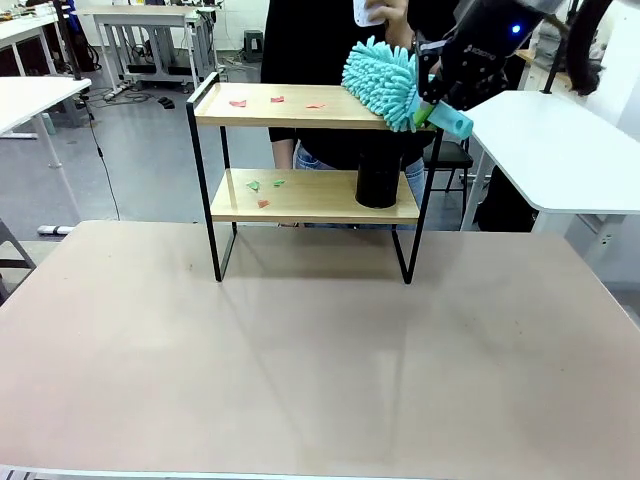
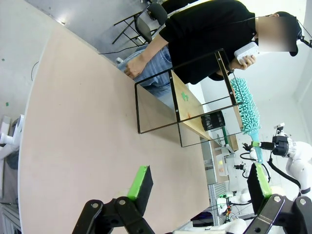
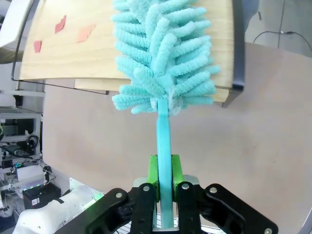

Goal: Clean the shelf.
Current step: Clean the specific tier of the Shelf with the Duster once objects are removed.

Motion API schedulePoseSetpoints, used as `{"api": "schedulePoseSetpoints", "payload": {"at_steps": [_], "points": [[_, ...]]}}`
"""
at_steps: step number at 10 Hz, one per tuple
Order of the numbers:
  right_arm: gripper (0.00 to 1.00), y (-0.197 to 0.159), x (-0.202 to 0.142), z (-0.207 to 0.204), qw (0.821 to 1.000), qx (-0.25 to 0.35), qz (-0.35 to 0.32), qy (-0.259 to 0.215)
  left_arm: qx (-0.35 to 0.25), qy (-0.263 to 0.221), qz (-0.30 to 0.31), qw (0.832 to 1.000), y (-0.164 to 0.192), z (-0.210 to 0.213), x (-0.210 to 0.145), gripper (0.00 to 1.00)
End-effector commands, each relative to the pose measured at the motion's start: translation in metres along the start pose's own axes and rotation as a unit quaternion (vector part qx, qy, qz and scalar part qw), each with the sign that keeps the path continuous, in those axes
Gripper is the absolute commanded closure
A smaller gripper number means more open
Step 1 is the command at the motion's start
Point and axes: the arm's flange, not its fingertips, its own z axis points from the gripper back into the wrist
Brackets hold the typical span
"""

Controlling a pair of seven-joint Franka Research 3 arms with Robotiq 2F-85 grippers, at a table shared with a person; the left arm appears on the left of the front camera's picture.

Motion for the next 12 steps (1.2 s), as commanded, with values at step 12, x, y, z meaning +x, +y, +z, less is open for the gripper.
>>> {"api": "schedulePoseSetpoints", "payload": {"at_steps": [12], "points": [[0.88, 0.048, 0.028, -0.031, 0.927, 0.142, 0.305, 0.164, 0.0, 0.006, -0.003, 1.0, -0.002, 0.001, -0.003, 0.0]]}}
